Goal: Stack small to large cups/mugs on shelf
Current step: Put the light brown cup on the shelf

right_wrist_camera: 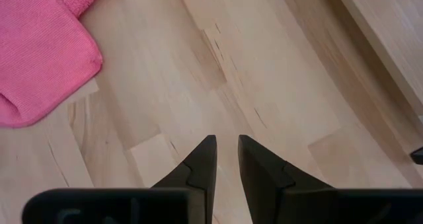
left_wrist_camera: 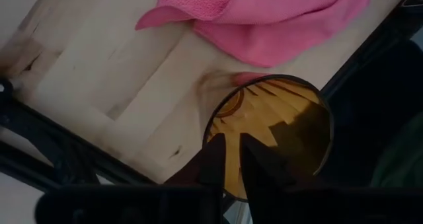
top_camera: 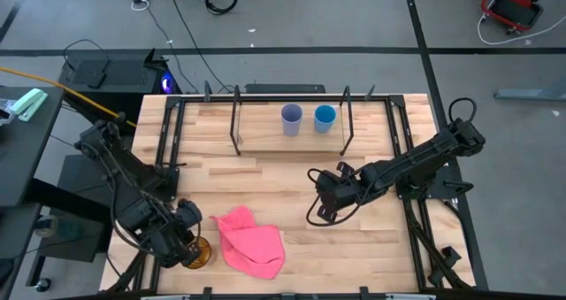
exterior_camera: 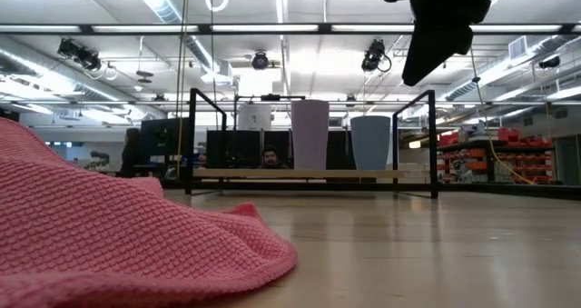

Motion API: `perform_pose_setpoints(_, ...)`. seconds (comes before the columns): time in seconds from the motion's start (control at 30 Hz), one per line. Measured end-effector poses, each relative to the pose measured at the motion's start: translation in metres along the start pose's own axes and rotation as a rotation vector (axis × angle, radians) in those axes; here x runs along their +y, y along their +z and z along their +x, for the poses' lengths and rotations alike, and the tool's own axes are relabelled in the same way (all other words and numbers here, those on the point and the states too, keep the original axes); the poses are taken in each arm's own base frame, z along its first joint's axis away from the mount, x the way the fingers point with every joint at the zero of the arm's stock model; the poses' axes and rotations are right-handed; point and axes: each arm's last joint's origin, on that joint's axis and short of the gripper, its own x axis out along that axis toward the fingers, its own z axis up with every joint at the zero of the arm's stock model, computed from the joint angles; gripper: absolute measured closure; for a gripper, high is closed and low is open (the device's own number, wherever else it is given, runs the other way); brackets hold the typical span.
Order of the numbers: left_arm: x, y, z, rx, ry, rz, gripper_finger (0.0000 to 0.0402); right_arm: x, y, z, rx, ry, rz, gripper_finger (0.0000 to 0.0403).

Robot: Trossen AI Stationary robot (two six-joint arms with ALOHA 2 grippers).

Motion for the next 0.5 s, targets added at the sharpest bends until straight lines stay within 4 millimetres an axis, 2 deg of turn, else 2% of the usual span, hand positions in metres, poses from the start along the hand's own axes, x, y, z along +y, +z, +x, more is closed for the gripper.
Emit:
perform_pose_setpoints(0.23,0.004,0.0,0.001,-0.002,0.056,-0.045,0.0326,0.0,0.0,0.0,0.0,0.0,0.0,0.0331)
perform_pose_setpoints(0.5,-0.001,-0.002,0.013,0.002,0.104,-0.016,0.0314,0.0,0.0,0.0,0.0,0.001,-0.002,0.0331)
